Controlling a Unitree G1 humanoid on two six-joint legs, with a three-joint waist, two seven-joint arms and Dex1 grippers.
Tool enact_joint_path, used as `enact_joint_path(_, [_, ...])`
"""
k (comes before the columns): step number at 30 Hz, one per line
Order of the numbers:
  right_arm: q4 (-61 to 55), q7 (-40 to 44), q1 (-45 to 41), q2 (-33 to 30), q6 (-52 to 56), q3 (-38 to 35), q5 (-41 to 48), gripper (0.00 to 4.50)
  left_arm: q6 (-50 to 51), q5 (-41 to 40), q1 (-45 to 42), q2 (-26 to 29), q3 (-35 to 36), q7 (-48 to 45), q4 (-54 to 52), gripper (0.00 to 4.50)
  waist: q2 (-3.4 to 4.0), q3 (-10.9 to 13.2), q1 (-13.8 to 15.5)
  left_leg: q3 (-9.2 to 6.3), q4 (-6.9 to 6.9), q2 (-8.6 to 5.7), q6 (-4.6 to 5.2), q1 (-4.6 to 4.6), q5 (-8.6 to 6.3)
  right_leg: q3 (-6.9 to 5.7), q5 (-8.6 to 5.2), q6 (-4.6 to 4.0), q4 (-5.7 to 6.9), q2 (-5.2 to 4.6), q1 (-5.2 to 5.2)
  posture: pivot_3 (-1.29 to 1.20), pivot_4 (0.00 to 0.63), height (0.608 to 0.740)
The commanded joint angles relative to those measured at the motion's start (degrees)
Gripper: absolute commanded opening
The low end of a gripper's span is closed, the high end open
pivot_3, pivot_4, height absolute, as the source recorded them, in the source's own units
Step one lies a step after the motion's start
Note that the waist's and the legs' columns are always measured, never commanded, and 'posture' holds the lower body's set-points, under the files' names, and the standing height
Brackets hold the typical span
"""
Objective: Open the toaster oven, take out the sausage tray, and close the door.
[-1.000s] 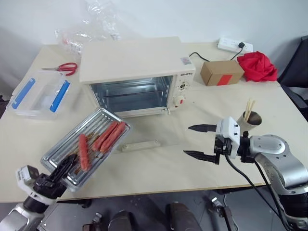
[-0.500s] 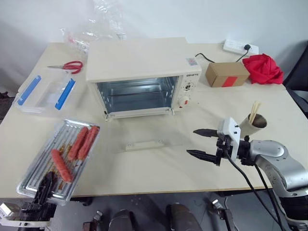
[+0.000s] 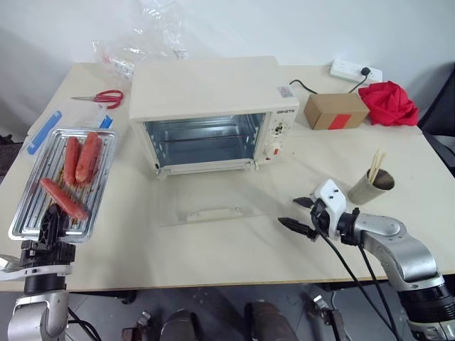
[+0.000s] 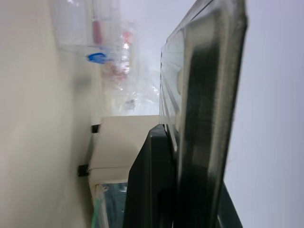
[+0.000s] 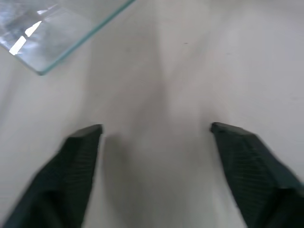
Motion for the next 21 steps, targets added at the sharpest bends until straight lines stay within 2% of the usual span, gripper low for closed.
enact_joint_path(1, [2.0, 2.3, -0.4, 1.9, -3.3, 1.3, -0.2, 2.49, -0.5, -0.9, -1.2, 0.8, 1.8, 2.2, -1.0, 0.00, -0.07, 0.0, -0.1, 0.01, 0.01, 0.05, 0.00, 0.01, 0.00, 0.00, 0.00, 0.00, 0.01, 0.06, 0.00, 0.00, 0.150, 0.740])
enact_joint_path(8, [4.3, 6.2, -3.8, 6.9, -9.4, 3.9, -0.4, 0.26, -0.9, -0.9, -3.3, 0.9, 2.1, 5.9, -0.6, 0.00, -0.05, 0.0, -0.1, 0.07, -0.01, 0.10, -0.04, 0.00, 0.01, 0.03, 0.00, 0.00, 0.07, 0.13, -0.08, 0.00, 0.150, 0.740])
enact_joint_path(9, [4.5, 6.6, -4.2, 7.3, -9.8, 4.2, -0.4, 0.06, -0.9, -0.9, -3.4, 0.9, 2.1, 6.1, -0.6, 0.00, -0.05, 0.0, -0.1, 0.08, -0.01, 0.10, -0.04, -0.02, 0.01, 0.03, 0.00, 0.00, 0.06, 0.13, -0.10, 0.00, 0.150, 0.740])
enact_joint_path(14, [4.8, 7.1, -6.2, 9.5, -11.3, 4.2, 0.2, 0.06, -0.9, -0.9, -3.7, 0.9, 1.6, 8.2, -0.7, 0.00, -0.05, 0.0, 0.0, 0.11, 0.01, 0.10, -0.04, -0.02, 0.01, 0.05, 0.00, 0.00, 0.07, 0.12, -0.10, 0.00, 0.150, 0.740])
enact_joint_path(21, [-2.3, 9.0, -3.8, 8.7, -12.0, -1.4, 6.1, 0.06, -1.0, -0.9, -3.9, 1.2, 1.6, 9.9, -2.1, 0.00, -0.05, 0.0, 0.9, 0.12, -0.01, 0.10, -0.05, -0.03, 0.00, 0.06, 0.00, 0.00, 0.06, 0.12, -0.13, 0.00, 0.150, 0.740])
